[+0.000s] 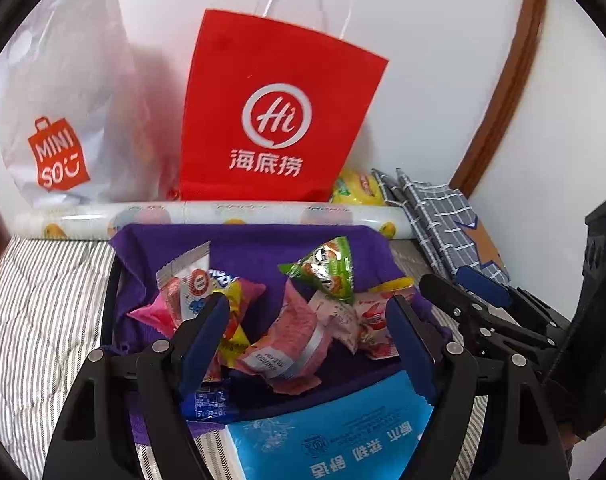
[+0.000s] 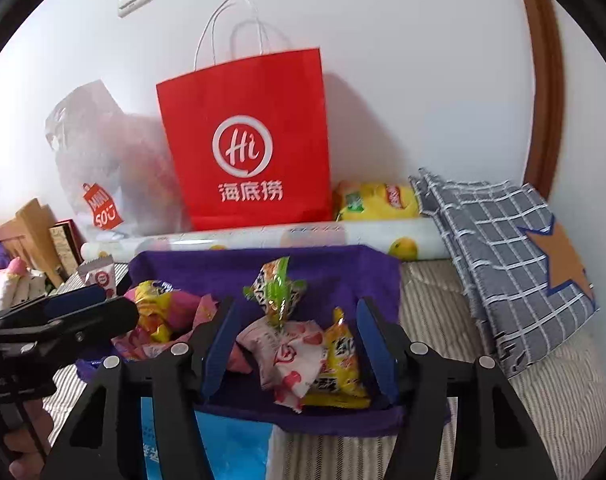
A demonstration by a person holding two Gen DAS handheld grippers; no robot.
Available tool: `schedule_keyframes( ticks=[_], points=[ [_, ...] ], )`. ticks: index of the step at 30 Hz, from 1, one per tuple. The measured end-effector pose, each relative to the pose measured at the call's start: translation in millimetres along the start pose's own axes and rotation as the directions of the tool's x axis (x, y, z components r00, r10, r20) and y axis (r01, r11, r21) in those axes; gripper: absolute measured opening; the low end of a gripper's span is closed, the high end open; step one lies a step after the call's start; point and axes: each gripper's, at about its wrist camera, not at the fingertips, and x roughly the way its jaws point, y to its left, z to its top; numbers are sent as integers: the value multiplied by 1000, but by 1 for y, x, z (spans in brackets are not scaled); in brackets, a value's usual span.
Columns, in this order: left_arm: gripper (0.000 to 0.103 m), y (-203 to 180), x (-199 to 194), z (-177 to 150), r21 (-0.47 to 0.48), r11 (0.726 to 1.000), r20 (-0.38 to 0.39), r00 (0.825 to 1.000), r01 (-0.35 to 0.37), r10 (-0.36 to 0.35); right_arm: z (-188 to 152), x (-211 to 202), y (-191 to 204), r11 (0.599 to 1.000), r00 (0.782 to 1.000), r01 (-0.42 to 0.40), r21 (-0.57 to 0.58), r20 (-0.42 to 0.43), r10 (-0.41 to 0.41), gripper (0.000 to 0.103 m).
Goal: Organize snacks
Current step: 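Withdraw both open tools back past the blue tissue pack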
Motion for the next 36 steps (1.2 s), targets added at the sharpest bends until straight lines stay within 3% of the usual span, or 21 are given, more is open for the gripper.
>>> schedule_keyframes(
  ticks=[12, 27, 36],
  points=[
    [82, -11, -32, -12, -14, 999, 3, 999, 49, -49, -12, -52, -1, 999, 999, 34, 6, -17, -34, 64],
    [82, 1, -91, -58, -57, 998, -29, 999, -20, 18, -46, -104, 23, 1000, 998, 30, 6, -63, -29, 64],
    [82, 10, -111, -81, -74, 996, -48, 998, -41, 38, -69, -109, 36, 1000, 993, 28, 14, -113, -26, 65]
  ],
)
